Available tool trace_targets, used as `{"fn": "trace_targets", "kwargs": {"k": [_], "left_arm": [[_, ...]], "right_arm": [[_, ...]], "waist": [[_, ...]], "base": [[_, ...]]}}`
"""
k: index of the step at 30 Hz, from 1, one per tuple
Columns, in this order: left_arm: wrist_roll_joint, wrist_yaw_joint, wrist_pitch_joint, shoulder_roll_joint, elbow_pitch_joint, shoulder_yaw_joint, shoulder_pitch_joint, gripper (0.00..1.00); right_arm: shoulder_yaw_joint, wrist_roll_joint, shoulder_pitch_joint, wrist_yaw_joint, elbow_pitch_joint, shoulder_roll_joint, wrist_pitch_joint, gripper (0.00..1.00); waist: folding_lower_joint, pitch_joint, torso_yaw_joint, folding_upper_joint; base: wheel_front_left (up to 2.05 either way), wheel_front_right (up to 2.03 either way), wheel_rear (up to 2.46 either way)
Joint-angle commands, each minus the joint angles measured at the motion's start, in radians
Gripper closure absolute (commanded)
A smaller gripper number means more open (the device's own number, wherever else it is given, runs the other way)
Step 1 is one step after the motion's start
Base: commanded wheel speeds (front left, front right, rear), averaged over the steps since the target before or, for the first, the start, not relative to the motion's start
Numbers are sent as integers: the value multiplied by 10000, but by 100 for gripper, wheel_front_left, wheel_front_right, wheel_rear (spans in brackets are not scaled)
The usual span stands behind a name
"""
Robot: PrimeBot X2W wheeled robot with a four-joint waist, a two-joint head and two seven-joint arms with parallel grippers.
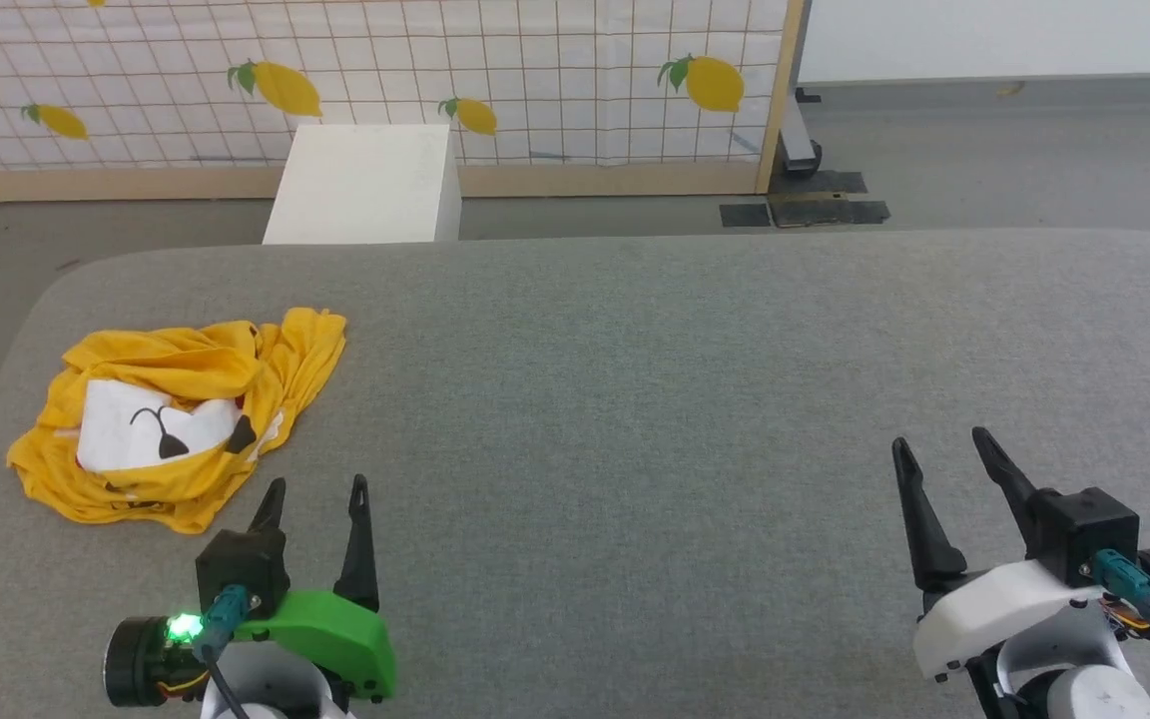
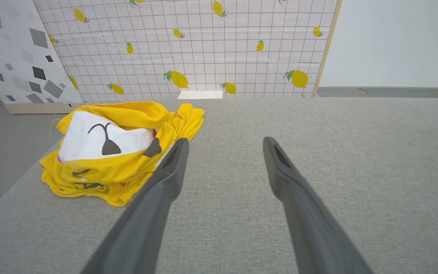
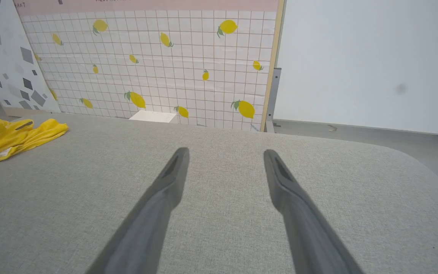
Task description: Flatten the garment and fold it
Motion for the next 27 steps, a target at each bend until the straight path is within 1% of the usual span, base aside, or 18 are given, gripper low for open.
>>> {"fn": "trace_targets", "kwargs": {"k": [1, 19, 27], "left_arm": [[-186, 55, -127, -3, 63, -14, -82, 0], [-533, 147, -495, -8, 348, -45, -54, 0], [-688, 203, -659, -11, 442, -85, -28, 0]], "right_arm": [[-36, 136, 156, -3, 80, 5, -126, 0], [-119, 365, 212, -6, 453, 7, -496, 0], [-143, 459, 238, -7, 633, 8, -660, 0]], "waist": [[0, 3, 94, -1], [0, 76, 1291, -1], [0, 94, 1723, -1]], "base": [[0, 0, 0], [0, 0, 0], [0, 0, 0]]}}
